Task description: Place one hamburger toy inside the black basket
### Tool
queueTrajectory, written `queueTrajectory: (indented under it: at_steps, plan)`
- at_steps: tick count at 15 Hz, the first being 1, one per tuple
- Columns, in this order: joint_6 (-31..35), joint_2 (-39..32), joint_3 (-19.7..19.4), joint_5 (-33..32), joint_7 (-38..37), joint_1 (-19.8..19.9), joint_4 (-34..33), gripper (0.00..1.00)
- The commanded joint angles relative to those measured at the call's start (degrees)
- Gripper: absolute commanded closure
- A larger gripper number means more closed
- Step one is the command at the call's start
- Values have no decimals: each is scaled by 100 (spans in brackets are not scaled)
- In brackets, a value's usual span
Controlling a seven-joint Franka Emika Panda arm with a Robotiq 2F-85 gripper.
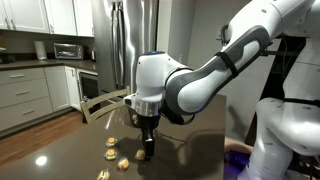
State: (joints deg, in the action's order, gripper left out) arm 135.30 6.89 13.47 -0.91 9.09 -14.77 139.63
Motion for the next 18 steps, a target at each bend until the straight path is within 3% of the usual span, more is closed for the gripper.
queueTrajectory:
  at_steps: [1,11,12,18]
  plan:
    - [-74,-150,25,-285,-210,47,-127,0]
    - [-365,-454,-49,-177,20,77,-457,0]
    - [-383,-469,-53,-174,24,79,-481,22]
    - [-429,-475,-91,-145,49,94,-547,61]
